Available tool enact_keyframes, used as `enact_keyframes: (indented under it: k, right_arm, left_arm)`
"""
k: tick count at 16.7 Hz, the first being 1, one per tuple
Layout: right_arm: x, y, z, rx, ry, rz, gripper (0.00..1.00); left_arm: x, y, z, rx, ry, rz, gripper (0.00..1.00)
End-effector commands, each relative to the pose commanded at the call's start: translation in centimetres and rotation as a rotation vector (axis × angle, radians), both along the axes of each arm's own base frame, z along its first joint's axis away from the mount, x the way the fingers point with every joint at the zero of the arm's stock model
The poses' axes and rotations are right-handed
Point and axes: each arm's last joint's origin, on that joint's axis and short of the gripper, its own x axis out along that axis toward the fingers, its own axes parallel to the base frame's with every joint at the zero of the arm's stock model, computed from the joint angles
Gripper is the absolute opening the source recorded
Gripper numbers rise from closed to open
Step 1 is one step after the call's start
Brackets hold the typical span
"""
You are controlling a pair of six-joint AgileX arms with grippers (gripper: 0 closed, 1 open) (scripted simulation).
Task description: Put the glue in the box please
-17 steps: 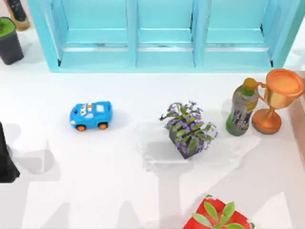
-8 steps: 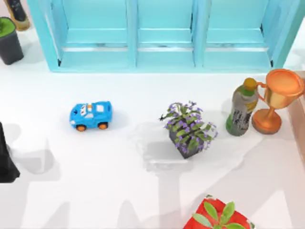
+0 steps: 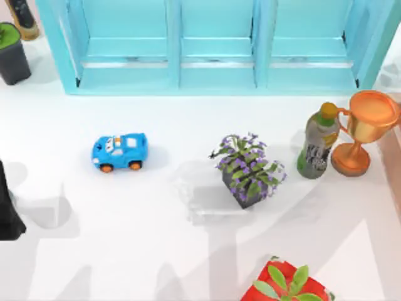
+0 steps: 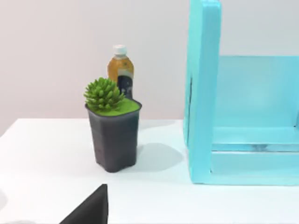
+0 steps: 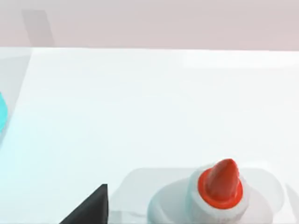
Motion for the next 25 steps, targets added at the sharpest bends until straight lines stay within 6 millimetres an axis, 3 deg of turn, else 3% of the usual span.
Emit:
enact_keyframes:
  k: [4, 7, 11, 24, 25]
  right_arm:
    - [2.6, 0.4, -2.6, -0.003, -0.008, -0.002, 1.00]
    - [3.1, 1.3, -4.8, 0.000, 0.002, 0.002, 1.00]
    - [3.1, 1.4, -4.9, 0.000, 0.003, 0.002, 1.00]
    - [3.1, 1.4, -4.9, 0.000, 0.003, 0.002, 0.02]
    - [3.1, 1.4, -4.9, 0.000, 0.003, 0.002, 0.00]
  left_arm:
    - [0.0, 0.0, 0.0, 0.000, 0.000, 0.000, 1.00]
    - [0.0, 0.0, 0.0, 0.000, 0.000, 0.000, 1.00]
    - [0.0, 0.0, 0.0, 0.000, 0.000, 0.000, 1.00]
    - [0.0, 0.0, 0.0, 0.000, 0.000, 0.000, 1.00]
    - [0.0, 0.0, 0.0, 0.000, 0.000, 0.000, 1.00]
